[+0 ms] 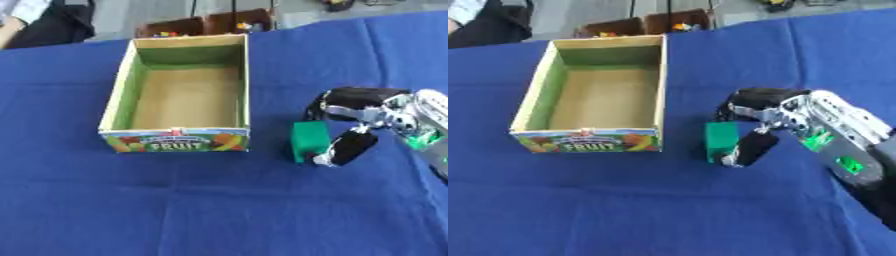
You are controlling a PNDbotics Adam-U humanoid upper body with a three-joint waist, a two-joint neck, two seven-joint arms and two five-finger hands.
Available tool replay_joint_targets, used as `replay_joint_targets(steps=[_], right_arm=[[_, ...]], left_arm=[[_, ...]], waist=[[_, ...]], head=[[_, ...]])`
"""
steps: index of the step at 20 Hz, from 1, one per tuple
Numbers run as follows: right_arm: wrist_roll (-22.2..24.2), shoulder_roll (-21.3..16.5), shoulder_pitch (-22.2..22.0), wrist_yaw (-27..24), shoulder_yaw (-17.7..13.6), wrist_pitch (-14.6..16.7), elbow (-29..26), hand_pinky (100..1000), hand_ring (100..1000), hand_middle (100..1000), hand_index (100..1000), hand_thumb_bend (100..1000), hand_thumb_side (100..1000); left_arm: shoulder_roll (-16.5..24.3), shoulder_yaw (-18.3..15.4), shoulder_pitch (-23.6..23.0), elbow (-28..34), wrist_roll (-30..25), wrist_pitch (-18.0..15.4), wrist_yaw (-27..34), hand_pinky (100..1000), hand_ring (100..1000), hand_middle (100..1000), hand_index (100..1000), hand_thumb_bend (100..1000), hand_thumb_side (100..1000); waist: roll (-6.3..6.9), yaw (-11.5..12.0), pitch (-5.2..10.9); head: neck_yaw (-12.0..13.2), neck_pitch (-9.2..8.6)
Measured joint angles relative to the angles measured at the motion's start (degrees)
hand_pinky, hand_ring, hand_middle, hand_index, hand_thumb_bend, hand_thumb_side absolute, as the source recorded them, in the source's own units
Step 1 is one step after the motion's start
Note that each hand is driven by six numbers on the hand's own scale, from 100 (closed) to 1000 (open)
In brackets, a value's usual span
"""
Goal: Pick up objects on the table and place them in the box.
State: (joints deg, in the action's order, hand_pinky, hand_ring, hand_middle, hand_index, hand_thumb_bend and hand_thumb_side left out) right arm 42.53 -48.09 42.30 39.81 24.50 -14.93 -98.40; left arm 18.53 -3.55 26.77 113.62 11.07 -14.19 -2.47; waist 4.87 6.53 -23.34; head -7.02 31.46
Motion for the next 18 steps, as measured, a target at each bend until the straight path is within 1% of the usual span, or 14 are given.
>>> replay_joint_targets(steps=[3,7,9,13,18], right_arm=[[-1.21,0.11,0.02,0.44,0.20,-0.52,0.62,719,742,597,708,351,255],[-2.40,0.49,0.05,0.55,0.22,-1.23,1.36,697,717,549,661,311,210],[-3.07,0.52,0.08,0.56,0.22,-1.60,1.59,685,704,515,624,287,203],[-4.94,0.52,0.13,0.38,-0.19,-2.86,1.35,674,688,474,579,252,219],[-7.45,0.35,1.44,-0.93,-2.15,-5.21,-1.91,670,680,446,549,226,228]], left_arm=[[-0.01,0.13,0.01,0.00,0.05,0.06,0.12,849,984,974,1000,100,1000],[-0.01,0.14,0.02,0.00,0.08,0.11,0.22,849,984,974,1000,100,1000],[-0.01,0.14,0.02,0.00,0.11,0.14,0.24,850,984,974,1000,100,1000],[-0.01,0.14,0.02,0.00,0.12,0.15,0.28,850,984,974,1000,100,1000],[-0.01,0.14,0.02,0.00,0.17,0.20,0.31,850,984,974,1000,100,1000]], waist=[[0.04,0.12,-0.01],[0.01,0.16,-0.01],[-0.04,0.17,-0.01],[-0.10,0.18,-0.01],[-0.62,0.18,0.06]], head=[[-0.02,-0.02],[-0.02,-0.02],[-0.03,-0.03],[0.00,-0.29],[0.06,-0.30]])
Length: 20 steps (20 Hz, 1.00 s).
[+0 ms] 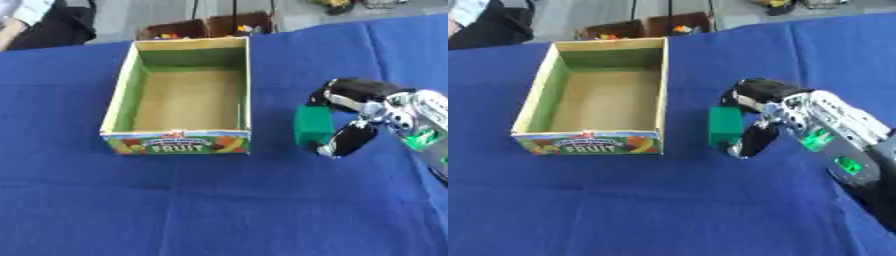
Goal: Pick up objects on the table and place them in the box.
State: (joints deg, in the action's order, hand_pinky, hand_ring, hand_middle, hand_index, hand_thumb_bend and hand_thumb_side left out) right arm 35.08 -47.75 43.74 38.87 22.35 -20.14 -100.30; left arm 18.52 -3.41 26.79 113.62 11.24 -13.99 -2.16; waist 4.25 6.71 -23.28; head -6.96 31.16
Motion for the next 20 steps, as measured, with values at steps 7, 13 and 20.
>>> replay_joint_targets(steps=[7,13,20], right_arm=[[-1.86,-0.87,5.83,-1.61,-2.78,-2.36,-3.19,667,673,428,533,199,243],[-2.15,1.92,12.91,-0.14,-2.86,-2.82,1.54,667,671,419,524,181,247],[-4.17,9.06,20.07,4.12,-2.55,-1.71,12.72,665,668,410,515,168,255]], left_arm=[[0.01,0.03,0.00,0.00,0.01,0.05,0.00,850,984,974,1000,100,1000],[0.06,0.24,-0.01,0.00,-0.17,0.21,0.03,850,983,974,1000,100,1000],[0.06,0.62,0.48,0.00,-0.43,0.14,0.15,851,983,974,1000,100,1000]], waist=[[-0.60,0.20,0.84],[-0.86,0.94,1.12],[-1.24,2.01,0.90]], head=[[0.72,0.03],[0.81,0.07],[-0.49,-0.02]])
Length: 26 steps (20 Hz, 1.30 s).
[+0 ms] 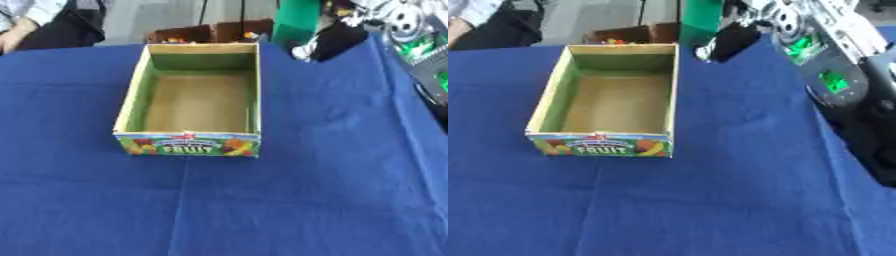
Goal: Pick up objects on the table and place them in the box.
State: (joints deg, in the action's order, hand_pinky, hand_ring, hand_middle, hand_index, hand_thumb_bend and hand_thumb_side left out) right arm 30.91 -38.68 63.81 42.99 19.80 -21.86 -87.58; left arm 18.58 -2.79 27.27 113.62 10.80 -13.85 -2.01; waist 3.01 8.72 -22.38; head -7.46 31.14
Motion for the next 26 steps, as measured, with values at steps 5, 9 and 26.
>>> replay_joint_targets(steps=[5,9,26], right_arm=[[-2.30,4.62,2.94,2.36,-0.42,1.01,7.04,664,666,405,511,166,260],[-3.41,7.52,4.41,3.31,-0.69,1.80,10.27,662,665,404,510,164,262],[-3.99,15.45,5.03,5.23,-0.02,3.22,19.97,671,690,433,540,153,300]], left_arm=[[0.00,0.11,0.59,0.00,-0.20,-0.10,0.29,851,982,973,1000,100,1000],[-0.03,0.14,1.15,0.00,-0.29,-0.18,0.51,851,982,973,1000,100,1000],[-0.54,0.50,2.47,0.00,-0.72,-0.43,1.00,852,981,973,1000,100,1000]], waist=[[-0.26,0.79,-0.81],[-0.68,1.44,-1.36],[-1.38,3.08,-2.33]], head=[[-1.32,-0.54],[-2.33,-1.25],[-4.83,-2.54]])
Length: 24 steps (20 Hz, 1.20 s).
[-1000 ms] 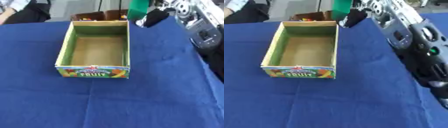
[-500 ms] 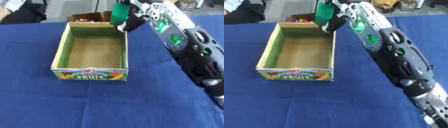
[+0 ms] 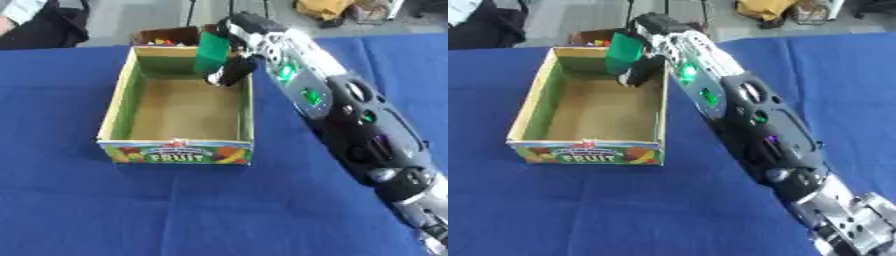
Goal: Pick up objects on the table and place them in the box.
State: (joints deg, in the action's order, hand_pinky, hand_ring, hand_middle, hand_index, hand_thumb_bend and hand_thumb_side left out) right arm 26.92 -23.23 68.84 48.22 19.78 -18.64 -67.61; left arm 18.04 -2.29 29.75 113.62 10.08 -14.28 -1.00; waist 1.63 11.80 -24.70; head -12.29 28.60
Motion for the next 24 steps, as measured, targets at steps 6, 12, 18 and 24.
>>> replay_joint_targets(steps=[6,12,18,24], right_arm=[[1.17,2.27,0.00,0.80,-0.06,2.31,6.12,695,739,478,599,132,365],[4.12,2.82,0.47,1.16,-0.82,5.31,8.05,736,803,622,743,245,550],[6.52,2.80,0.52,0.55,-1.56,7.19,6.75,804,906,810,891,456,684],[7.29,2.25,0.55,-1.44,-2.67,7.05,2.49,824,932,842,913,553,683]], left_arm=[[-0.03,0.28,0.57,0.00,-0.15,-0.05,0.04,852,981,973,1000,100,1000],[-0.05,0.29,0.63,0.00,-0.16,-0.06,0.13,852,980,972,1000,100,1000],[-0.06,0.29,0.63,0.00,-0.16,-0.06,0.16,852,980,971,1000,100,1000],[-0.06,0.29,0.56,0.00,-0.16,-0.05,0.16,853,979,971,1000,100,1000]], waist=[[-0.29,0.63,-0.54],[-0.35,0.83,-0.64],[-0.42,0.71,-0.65],[-0.37,0.29,-0.27]], head=[[-0.29,-0.02],[-0.23,-0.02],[-0.02,-0.02],[0.24,0.00]])
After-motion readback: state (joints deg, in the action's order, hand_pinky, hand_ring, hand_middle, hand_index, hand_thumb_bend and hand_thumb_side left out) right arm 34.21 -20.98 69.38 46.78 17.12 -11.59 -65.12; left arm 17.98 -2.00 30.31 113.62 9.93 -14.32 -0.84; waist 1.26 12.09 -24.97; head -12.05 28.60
